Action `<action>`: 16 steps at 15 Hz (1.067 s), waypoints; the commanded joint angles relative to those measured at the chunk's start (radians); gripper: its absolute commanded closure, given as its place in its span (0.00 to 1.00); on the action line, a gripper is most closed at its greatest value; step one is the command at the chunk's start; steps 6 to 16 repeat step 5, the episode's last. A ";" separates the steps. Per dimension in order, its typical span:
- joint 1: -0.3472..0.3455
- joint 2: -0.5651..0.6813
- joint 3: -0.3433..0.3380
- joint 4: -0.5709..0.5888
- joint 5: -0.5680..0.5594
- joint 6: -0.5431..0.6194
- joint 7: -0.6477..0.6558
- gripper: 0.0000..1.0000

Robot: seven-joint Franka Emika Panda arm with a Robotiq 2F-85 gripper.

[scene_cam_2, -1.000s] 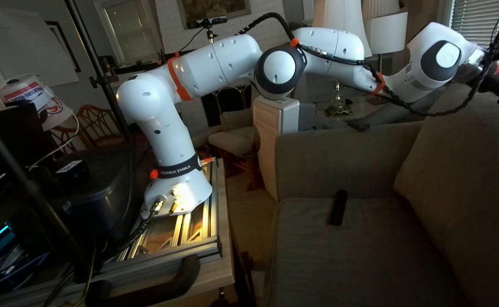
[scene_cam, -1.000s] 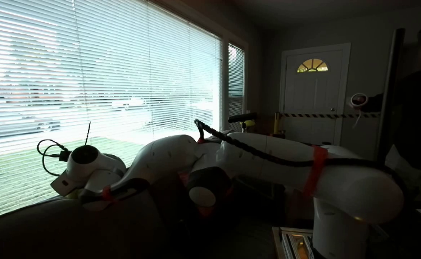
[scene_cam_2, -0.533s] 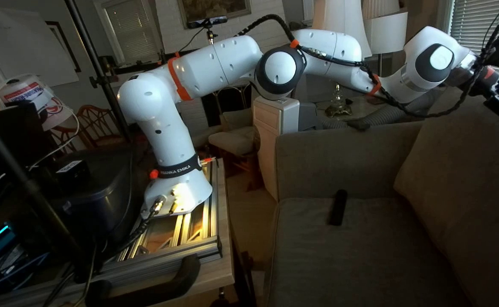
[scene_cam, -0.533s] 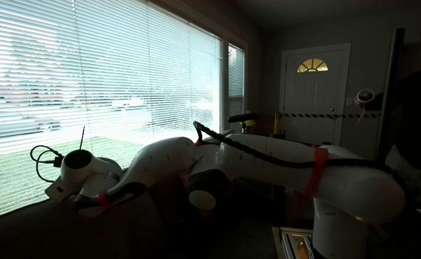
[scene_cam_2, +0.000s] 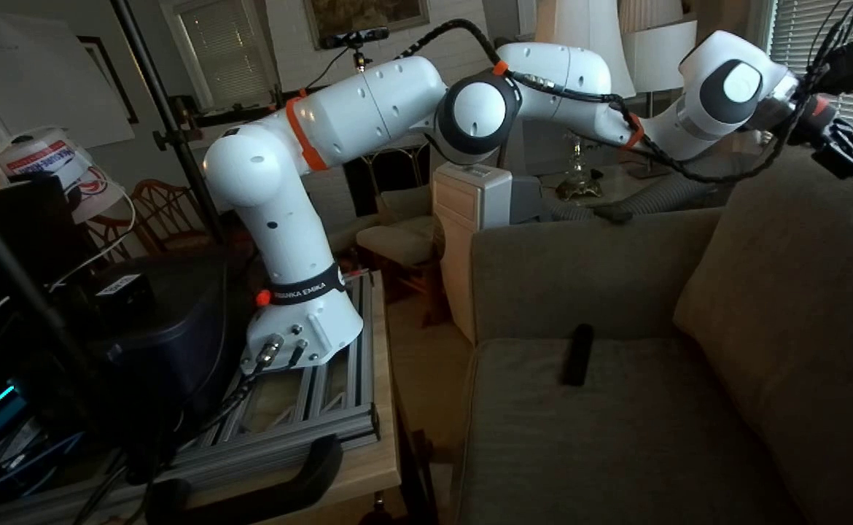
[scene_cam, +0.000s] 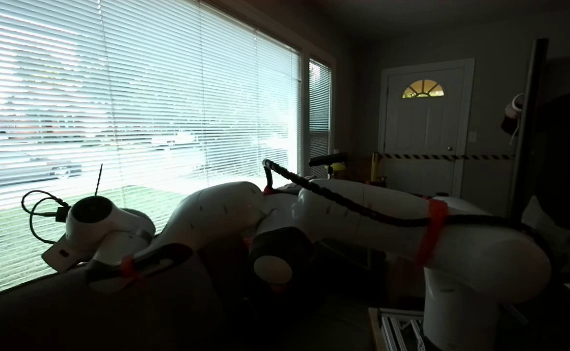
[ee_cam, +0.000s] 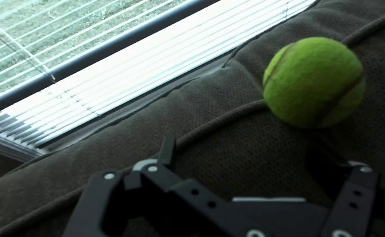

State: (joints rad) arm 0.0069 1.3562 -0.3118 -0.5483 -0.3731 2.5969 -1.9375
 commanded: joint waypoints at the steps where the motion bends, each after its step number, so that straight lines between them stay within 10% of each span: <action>1: 0.027 -0.102 0.086 -0.025 0.046 -0.115 -0.106 0.00; 16: 0.038 -0.117 0.100 0.001 0.030 -0.115 -0.085 0.00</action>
